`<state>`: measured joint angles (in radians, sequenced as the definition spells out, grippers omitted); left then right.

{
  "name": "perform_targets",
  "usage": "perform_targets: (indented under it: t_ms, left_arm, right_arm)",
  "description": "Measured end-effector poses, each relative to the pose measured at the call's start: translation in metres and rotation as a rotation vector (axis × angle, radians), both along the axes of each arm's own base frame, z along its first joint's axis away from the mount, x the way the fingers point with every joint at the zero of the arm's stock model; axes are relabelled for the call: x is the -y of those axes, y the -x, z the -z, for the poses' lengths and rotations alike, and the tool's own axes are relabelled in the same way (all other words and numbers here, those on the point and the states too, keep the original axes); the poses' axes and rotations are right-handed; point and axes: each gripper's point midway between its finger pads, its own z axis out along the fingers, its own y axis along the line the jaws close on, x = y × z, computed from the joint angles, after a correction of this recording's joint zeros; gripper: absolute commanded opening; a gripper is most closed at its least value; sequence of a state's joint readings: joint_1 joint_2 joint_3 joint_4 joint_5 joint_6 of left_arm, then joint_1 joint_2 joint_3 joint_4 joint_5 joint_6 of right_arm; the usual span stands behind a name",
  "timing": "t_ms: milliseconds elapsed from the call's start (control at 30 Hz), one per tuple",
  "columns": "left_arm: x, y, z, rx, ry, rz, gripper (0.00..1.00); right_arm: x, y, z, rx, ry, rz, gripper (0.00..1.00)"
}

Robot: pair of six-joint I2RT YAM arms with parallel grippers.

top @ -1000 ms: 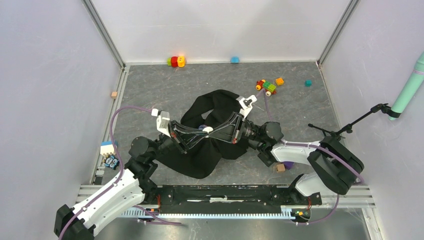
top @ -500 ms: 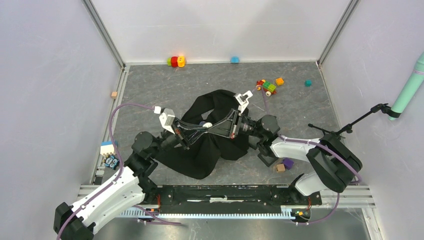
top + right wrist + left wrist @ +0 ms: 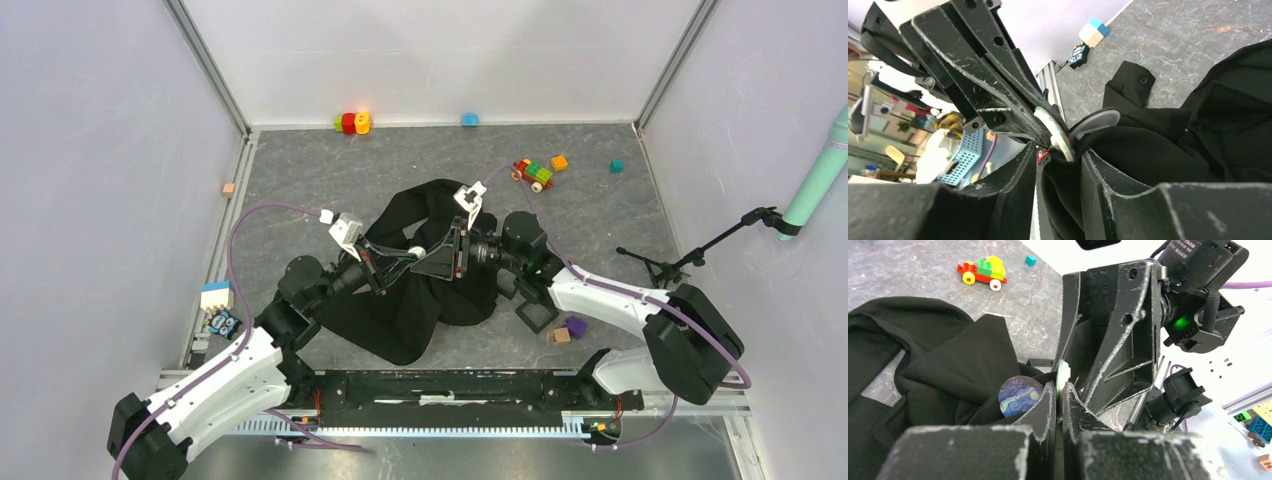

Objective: Remove the brooch from the garment

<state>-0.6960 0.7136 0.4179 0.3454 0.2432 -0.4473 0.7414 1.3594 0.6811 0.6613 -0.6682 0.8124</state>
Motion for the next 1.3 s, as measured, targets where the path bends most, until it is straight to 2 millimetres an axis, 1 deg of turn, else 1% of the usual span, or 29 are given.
perform_targets:
  t_ms: [100, 200, 300, 333, 500, 667, 767, 833, 867, 900, 933, 967, 1000, 1033, 1100, 1167, 1200, 1233, 1300]
  left_arm:
    - [0.000, 0.002, 0.003, -0.032, 0.003, -0.001, 0.02]
    - [0.000, 0.003, 0.009, -0.066, -0.005, -0.004, 0.02]
    - [0.000, 0.004, 0.015, -0.099, -0.011, -0.010, 0.02]
    - [0.000, 0.003, 0.016, -0.104, -0.011, -0.013, 0.02]
    - [-0.002, 0.003, 0.018, -0.121, -0.023, -0.023, 0.02]
    - [-0.005, 0.002, 0.026, -0.155, -0.055, -0.045, 0.02]
    - [-0.006, -0.001, 0.025, -0.163, -0.063, -0.064, 0.02]
    - [-0.007, -0.004, 0.025, -0.167, -0.067, -0.079, 0.02]
    - [-0.008, -0.006, 0.027, -0.175, -0.076, -0.094, 0.02]
    - [-0.012, -0.009, 0.034, -0.195, -0.096, -0.118, 0.02]
    - [-0.015, -0.010, 0.043, -0.219, -0.121, -0.137, 0.02]
    - [-0.020, -0.011, 0.058, -0.260, -0.165, -0.163, 0.02]
    - [-0.021, -0.011, 0.062, -0.270, -0.176, -0.170, 0.02]
    - [-0.024, -0.012, 0.071, -0.294, -0.203, -0.187, 0.02]
    - [-0.031, -0.013, 0.085, -0.328, -0.245, -0.220, 0.02]
    - [-0.036, -0.014, 0.092, -0.345, -0.269, -0.245, 0.02]
    - [-0.038, -0.015, 0.094, -0.349, -0.277, -0.260, 0.02]
    - [-0.040, -0.015, 0.095, -0.351, -0.280, -0.266, 0.02]
    - [-0.044, -0.016, 0.098, -0.361, -0.295, -0.286, 0.02]
  right_arm:
    - [0.001, 0.006, 0.001, 0.040, 0.005, -0.004, 0.46]
    - [0.005, 0.009, 0.006, 0.087, 0.018, 0.004, 0.38]
    - [0.008, 0.008, 0.014, 0.112, 0.036, 0.013, 0.25]
    - [0.008, 0.007, 0.016, 0.120, 0.041, 0.017, 0.22]
    - [0.009, 0.006, 0.019, 0.141, 0.052, 0.017, 0.23]
    - [0.010, 0.001, 0.026, 0.147, 0.106, 0.025, 0.23]
    - [0.011, -0.006, 0.024, 0.149, 0.131, 0.038, 0.26]
    - [0.013, -0.012, 0.022, 0.146, 0.137, 0.052, 0.25]
    - [0.016, -0.016, 0.023, 0.144, 0.144, 0.069, 0.25]
    - [0.020, -0.024, 0.024, 0.143, 0.151, 0.097, 0.25]
    - [0.025, -0.033, 0.024, 0.142, 0.155, 0.130, 0.25]
    - [0.030, -0.042, 0.024, 0.143, 0.158, 0.163, 0.27]
    - [0.033, -0.048, 0.023, 0.142, 0.160, 0.187, 0.31]
    - [0.036, -0.056, 0.023, 0.143, 0.162, 0.214, 0.36]
    - [0.037, -0.062, 0.023, 0.141, 0.164, 0.232, 0.42]
    - [0.035, -0.065, 0.025, 0.135, 0.170, 0.235, 0.50]
    - [0.035, -0.066, 0.027, 0.131, 0.173, 0.233, 0.56]
    - [0.034, -0.066, 0.030, 0.127, 0.177, 0.231, 0.64]
    - [0.032, -0.064, 0.035, 0.121, 0.183, 0.212, 0.68]
